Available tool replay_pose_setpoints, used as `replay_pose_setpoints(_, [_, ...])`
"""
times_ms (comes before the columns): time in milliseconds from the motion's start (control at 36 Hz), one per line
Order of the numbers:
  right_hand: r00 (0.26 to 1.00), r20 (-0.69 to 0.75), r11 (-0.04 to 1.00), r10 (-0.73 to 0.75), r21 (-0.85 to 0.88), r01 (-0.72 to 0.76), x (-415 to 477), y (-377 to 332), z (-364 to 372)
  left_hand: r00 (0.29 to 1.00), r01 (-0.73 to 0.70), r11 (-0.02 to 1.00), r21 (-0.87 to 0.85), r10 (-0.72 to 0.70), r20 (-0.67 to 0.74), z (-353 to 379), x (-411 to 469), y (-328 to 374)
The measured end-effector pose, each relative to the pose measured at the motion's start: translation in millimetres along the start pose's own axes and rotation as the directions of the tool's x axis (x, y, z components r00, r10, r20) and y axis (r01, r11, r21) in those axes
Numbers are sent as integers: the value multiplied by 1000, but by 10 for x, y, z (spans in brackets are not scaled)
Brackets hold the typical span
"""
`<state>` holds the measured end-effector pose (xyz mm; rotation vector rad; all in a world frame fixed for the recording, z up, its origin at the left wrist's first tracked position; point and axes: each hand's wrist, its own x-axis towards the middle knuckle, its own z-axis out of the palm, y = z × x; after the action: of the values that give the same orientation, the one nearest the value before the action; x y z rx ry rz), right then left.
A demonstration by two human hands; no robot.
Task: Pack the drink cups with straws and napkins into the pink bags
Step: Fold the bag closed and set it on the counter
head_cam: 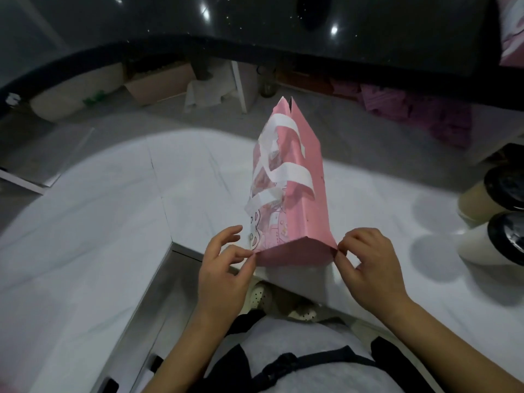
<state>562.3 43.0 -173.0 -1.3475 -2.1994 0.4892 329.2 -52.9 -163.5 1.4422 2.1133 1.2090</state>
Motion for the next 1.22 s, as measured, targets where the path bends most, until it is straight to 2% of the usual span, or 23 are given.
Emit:
replay_pose_setpoints(139, [995, -62, 995, 82, -47, -85, 15, -10, 30, 998, -29, 999, -22, 30, 63, 21, 43, -10])
replay_pose_setpoints(306, [965, -134, 968, 225, -79, -237, 164, 172, -34, 927, -95, 989, -115, 130, 351, 3, 114, -49])
replay_pose_setpoints(417, [914, -104, 915, 392, 151, -375, 250, 272, -127, 946, 112, 963, -243, -29, 323, -48, 296, -181])
replay_pose_setpoints(500, [863, -50, 822, 502, 336, -459, 207, 161, -152, 950, 260, 917, -303, -187, 250, -137, 558, -356])
replay_pose_setpoints(583, [820, 6, 736, 572, 437, -517, 60, -42, -91, 927, 359, 876, -321, -292, 237, -205, 873, -530])
replay_pose_setpoints(694, [818, 95, 641, 568, 572, -512, -128, -352, 40, 875, 475, 773, -419, -363, 321, -211, 1276, -582])
replay_pose_setpoints(833, [784, 91, 518, 614, 703, -487, -170, -604, 193, 815, 551, 714, -431, -350, 463, -152, 1678, -570])
replay_pose_setpoints(1028, [737, 17, 497, 676, 727, -473, -158, -746, 270, 776, 584, 670, -459, -294, 559, -47, 1928, -587])
replay_pose_setpoints(1222, [640, -21, 439, 768, 745, -502, -94, -797, 374, 764, 615, 578, -537, -265, 589, -27, 1932, -625])
